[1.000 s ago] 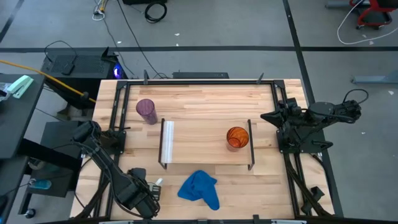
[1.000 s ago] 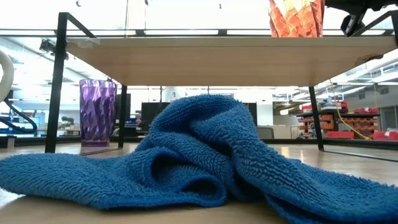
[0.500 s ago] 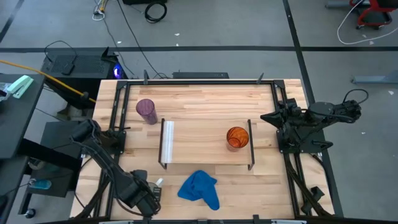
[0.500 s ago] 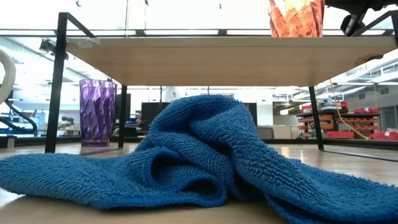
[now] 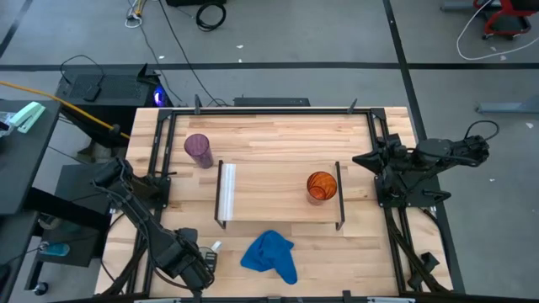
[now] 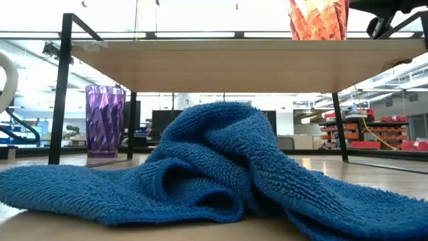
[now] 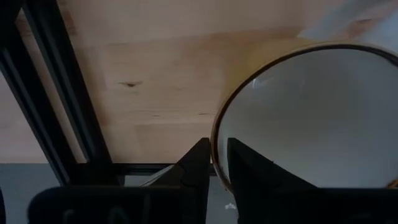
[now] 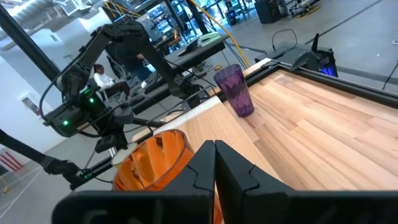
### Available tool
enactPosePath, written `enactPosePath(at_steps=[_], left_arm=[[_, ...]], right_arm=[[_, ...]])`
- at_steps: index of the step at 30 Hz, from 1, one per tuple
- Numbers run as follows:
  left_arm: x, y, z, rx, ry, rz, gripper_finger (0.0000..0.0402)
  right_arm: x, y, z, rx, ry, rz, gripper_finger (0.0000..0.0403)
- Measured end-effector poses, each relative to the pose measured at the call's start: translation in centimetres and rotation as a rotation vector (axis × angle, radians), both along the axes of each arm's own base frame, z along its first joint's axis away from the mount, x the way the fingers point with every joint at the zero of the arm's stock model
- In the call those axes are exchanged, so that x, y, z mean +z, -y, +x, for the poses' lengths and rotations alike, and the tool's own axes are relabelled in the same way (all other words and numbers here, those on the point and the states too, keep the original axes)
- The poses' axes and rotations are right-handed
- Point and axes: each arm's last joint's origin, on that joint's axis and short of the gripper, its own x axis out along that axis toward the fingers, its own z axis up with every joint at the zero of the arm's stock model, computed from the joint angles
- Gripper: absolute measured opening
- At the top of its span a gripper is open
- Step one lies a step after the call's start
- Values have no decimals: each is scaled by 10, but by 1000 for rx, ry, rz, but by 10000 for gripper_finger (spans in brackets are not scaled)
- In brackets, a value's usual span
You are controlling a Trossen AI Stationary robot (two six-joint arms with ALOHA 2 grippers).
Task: Stack small to large cups/mugs on shelf
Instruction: Put the yellow mug on the shelf
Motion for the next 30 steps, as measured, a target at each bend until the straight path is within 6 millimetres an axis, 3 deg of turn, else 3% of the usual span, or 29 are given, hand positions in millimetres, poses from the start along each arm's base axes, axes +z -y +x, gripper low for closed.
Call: enactPosePath(at_steps=[18, 30], left_arm=[[-7, -3, 0, 4, 6, 24, 79], [-5, -2, 1, -19, 30, 10, 17]], right_arm=[[-1, 0, 0, 8, -13, -1, 13], [-1, 0, 0, 11, -13, 0, 12]])
